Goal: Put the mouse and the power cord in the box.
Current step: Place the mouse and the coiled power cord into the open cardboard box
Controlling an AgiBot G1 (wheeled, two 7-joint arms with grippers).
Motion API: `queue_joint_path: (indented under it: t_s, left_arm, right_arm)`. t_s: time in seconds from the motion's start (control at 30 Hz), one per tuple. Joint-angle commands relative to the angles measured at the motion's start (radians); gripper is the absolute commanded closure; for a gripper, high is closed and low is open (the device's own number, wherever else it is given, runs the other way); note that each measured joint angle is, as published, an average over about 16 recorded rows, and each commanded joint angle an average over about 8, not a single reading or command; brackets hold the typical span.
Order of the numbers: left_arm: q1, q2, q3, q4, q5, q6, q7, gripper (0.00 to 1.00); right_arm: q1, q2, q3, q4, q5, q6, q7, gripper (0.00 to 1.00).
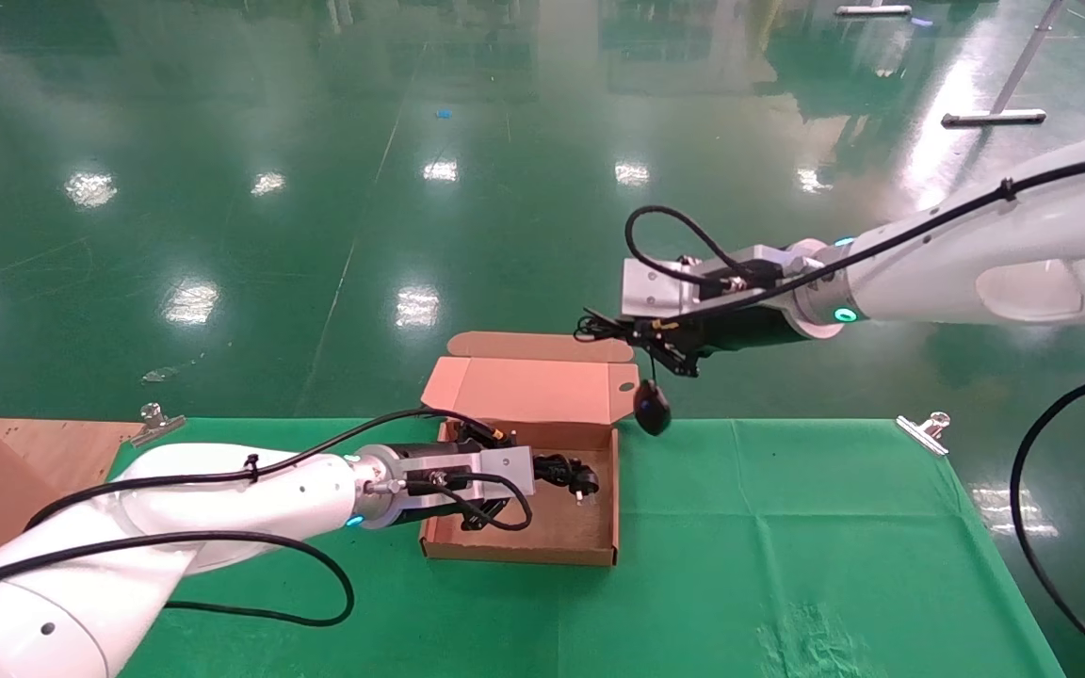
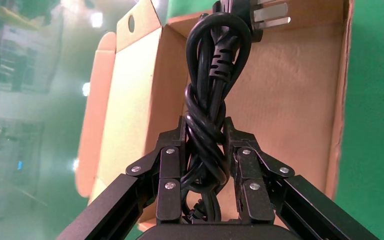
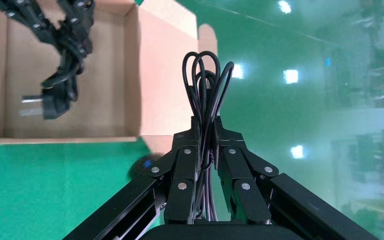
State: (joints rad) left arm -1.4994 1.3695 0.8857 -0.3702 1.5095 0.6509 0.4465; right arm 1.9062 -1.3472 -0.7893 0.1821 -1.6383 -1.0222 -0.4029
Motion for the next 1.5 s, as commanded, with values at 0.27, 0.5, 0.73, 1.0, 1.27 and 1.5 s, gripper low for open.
queue_joint_path:
  t_s: [0.27, 0.5, 0.73, 1.0, 1.27, 1.5]
  left_arm:
    - [-0.002, -0.001, 0.083, -0.012, -0.053, -0.059, -0.028, 0.00]
    - [-0.032, -0.013, 0.084, 0.010, -0.156, -0.054, -0.073, 0.00]
    - [-0.099, -0.099, 0.034, 0.048, -0.263, 0.123, -0.022, 0.00]
    - [-0.104, -0.287, -0.060, 0.056, -0.418, 0.444, 0.110, 0.00]
    - [-0.086, -0.421, -0.099, 0.142, -0.479, 0.603, 0.223, 0.00]
    - [-0.093, -0.446, -0.100, 0.200, -0.477, 0.627, 0.251, 0.00]
  right_arm:
    - [-0.007, -0.002, -0.001, -0.010, 0.026, -0.019, -0.021, 1.00]
    - [-0.002, -0.007, -0.002, 0.021, 0.056, -0.058, -0.019, 1.00]
    - [-0.011, -0.016, -0.022, 0.095, 0.092, -0.088, 0.006, 1.00]
    - [-0.070, -0.027, -0.104, 0.264, 0.148, -0.037, 0.089, 1.00]
    - [-0.183, -0.031, -0.271, 0.427, 0.209, 0.170, 0.202, 1.00]
    - [-0.241, -0.027, -0.401, 0.427, 0.241, 0.310, 0.262, 1.00]
